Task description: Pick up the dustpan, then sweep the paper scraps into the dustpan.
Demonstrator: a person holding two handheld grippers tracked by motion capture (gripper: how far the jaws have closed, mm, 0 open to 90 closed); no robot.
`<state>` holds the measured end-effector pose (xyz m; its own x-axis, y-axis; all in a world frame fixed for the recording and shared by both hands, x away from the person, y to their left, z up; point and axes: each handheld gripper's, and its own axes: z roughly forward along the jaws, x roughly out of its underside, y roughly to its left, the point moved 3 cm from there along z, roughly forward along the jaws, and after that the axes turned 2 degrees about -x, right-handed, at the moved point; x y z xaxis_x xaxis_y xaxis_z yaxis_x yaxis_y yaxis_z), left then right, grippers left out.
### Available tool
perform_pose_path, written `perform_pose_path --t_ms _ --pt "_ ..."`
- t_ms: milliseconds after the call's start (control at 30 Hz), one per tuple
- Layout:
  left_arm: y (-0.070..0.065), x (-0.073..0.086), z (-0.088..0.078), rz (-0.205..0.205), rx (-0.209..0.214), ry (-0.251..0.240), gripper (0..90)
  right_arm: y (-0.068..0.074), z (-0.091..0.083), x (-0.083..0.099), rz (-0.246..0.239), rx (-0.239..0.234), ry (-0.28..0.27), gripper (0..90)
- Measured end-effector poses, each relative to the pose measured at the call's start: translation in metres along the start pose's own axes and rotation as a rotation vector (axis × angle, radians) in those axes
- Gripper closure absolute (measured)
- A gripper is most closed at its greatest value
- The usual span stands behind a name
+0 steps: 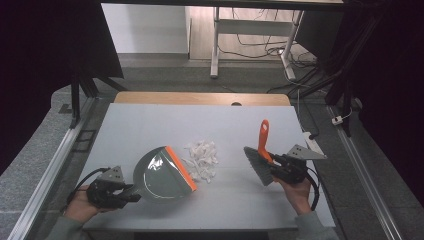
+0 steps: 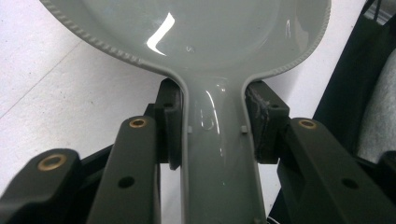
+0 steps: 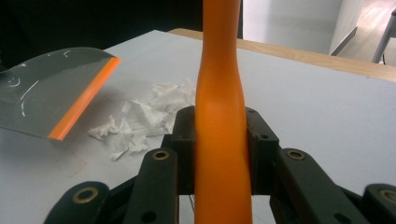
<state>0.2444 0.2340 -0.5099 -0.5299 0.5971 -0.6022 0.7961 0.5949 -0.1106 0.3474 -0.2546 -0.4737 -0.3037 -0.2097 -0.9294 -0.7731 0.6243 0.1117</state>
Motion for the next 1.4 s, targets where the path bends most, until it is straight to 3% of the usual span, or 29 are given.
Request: perform_pose_path --t_ms 700,800,1067,1267,1400 --pt "-0.002 0.004 0.012 -0.001 0.018 0.072 61.4 0.001 0.008 -0.006 0.021 0.004 0.005 70.2" --pt "-0.004 0.005 0.012 -0.001 0.007 0.079 61.4 0.001 0.017 -0.011 0.016 0.017 0.023 70.1" --pt "-0.005 0.008 0.013 -0.007 0.027 0.088 61.4 0.008 0.049 -0.030 -0.020 0.013 0.068 70.1" --pt "-0.002 0.010 0.014 -0.045 0.030 0.084 61.4 0.011 0.068 -0.042 -0.029 0.010 0.087 70.1" --pt "-0.002 0.009 0.016 -0.045 0.038 0.086 61.4 0.014 0.086 -0.052 -0.047 0.029 0.112 70.1"
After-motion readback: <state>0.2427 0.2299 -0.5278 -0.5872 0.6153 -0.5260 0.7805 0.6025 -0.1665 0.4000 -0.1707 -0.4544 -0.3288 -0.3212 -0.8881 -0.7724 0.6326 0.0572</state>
